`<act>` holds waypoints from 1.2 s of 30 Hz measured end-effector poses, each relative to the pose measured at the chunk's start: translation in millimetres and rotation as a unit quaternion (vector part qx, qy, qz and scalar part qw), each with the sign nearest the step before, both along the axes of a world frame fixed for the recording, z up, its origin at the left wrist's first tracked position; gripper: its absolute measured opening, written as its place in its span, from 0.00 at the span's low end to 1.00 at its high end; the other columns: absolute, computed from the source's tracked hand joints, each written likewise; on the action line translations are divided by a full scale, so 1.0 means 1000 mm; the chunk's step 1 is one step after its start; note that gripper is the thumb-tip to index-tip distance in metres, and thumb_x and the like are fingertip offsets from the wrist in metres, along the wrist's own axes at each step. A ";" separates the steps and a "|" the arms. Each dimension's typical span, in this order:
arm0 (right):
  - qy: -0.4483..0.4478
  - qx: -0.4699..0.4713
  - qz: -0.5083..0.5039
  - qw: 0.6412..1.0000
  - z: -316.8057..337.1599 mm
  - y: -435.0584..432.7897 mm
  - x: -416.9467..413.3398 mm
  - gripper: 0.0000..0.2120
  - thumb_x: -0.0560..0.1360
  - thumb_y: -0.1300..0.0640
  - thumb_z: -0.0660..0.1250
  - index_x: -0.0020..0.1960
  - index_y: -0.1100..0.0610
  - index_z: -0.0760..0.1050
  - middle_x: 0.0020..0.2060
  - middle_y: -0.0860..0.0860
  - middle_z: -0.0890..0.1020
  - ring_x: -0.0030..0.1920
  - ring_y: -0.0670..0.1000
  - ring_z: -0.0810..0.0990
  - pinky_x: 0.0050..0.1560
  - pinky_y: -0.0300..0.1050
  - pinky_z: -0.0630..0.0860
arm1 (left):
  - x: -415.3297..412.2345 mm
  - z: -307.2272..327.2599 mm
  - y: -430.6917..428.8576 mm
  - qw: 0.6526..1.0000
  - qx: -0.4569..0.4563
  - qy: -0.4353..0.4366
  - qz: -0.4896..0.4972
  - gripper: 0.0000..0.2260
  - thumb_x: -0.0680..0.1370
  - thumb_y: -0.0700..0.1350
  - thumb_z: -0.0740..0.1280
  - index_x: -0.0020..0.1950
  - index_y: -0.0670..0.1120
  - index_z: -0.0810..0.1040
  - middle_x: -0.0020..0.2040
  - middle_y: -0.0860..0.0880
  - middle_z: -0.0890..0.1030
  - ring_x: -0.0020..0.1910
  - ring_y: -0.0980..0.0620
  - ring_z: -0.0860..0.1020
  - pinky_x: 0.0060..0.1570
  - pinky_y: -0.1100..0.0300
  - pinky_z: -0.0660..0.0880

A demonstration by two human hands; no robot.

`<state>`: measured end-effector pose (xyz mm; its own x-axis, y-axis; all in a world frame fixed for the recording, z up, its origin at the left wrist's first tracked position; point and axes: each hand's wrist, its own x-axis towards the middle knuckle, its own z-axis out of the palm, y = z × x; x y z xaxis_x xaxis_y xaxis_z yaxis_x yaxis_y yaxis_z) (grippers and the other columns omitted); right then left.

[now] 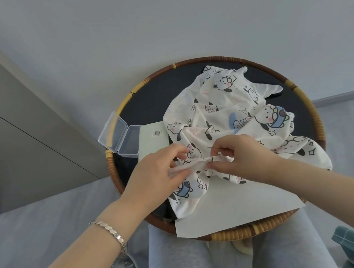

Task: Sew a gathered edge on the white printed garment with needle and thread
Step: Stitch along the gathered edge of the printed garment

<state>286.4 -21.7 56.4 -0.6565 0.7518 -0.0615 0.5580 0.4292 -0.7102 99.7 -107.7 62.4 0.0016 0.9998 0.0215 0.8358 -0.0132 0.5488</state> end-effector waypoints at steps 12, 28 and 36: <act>0.019 -0.017 -0.016 1.000 0.000 0.001 0.001 0.10 0.70 0.54 0.72 0.35 0.49 0.72 0.25 0.44 0.64 0.27 0.38 0.68 0.29 0.29 0.65 | 0.005 0.000 -0.002 0.993 0.101 0.031 -0.045 0.11 0.73 0.54 0.61 0.42 0.49 0.79 0.40 0.56 0.82 0.40 0.57 0.75 0.44 0.72 0.65; 0.015 -0.018 -0.021 0.999 -0.002 0.001 0.002 0.11 0.70 0.53 0.72 0.34 0.47 0.71 0.26 0.44 0.63 0.25 0.39 0.68 0.24 0.29 0.64 | 0.007 -0.001 -0.002 0.987 0.069 -0.133 0.054 0.05 0.69 0.39 0.74 0.36 0.47 0.81 0.37 0.54 0.81 0.41 0.59 0.78 0.44 0.72 0.73; 0.001 -0.023 -0.022 1.000 -0.003 0.001 0.004 0.13 0.69 0.52 0.72 0.32 0.47 0.70 0.26 0.45 0.64 0.24 0.41 0.66 0.21 0.30 0.65 | 0.011 -0.001 0.004 0.981 -0.003 -0.182 0.067 0.11 0.72 0.41 0.71 0.43 0.59 0.79 0.40 0.56 0.79 0.41 0.61 0.77 0.46 0.69 0.74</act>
<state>290.0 -20.6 53.8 -0.6233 0.7763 -0.0944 0.5738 0.3721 -0.7296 110.6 -103.6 61.2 -0.1368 0.9906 -0.0089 0.5777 0.0871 0.8116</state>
